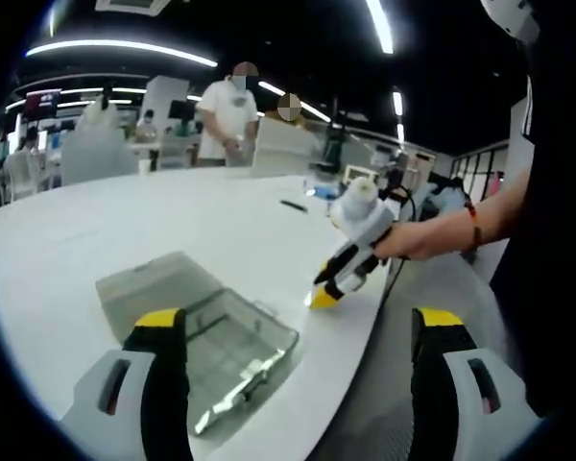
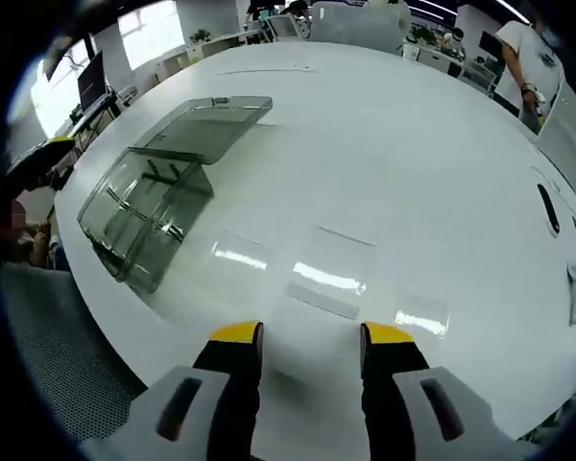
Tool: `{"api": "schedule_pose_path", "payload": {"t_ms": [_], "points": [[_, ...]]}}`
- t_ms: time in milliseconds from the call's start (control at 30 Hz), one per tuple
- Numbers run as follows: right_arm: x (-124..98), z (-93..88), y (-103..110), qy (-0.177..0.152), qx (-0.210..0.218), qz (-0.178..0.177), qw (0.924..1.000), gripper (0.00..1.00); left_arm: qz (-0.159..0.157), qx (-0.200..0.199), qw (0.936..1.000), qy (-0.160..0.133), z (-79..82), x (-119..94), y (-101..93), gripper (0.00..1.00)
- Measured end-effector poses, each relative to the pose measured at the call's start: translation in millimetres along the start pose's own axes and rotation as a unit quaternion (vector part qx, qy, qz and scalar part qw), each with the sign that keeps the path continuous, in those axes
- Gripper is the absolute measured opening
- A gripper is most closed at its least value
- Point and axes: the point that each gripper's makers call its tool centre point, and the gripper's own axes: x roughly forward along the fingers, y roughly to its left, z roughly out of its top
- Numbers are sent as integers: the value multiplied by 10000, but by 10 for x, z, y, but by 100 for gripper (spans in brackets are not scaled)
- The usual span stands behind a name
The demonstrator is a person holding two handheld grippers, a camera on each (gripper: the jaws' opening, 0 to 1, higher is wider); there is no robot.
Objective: Insert the divider into the dual guide fixture by aligning both edges with the guide slots and pushing it downward to the bottom, including one-sided entry, uneven engagement, binding, and posture correction.
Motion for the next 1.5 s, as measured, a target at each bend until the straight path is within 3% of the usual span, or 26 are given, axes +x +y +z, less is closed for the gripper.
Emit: {"api": "schedule_pose_path", "payload": {"t_ms": [367,567,933,1500], "points": [[-46,-89,-67,178,-87,-175,9997,38,-35,-90,9999,-57,-2,42,-12,96],[-50,-103,-32,152,-113,-77,9998,33,-50,-77,10000,-35,-12,52,-8,95],[-42,-100,-23,432,-72,-59,9990,30,-20,-98,9999,-66,-9,57,-1,95],[-146,-26,8,106,-104,-5,9999,28,-105,-74,9998,-131,32,99,-46,94]]}}
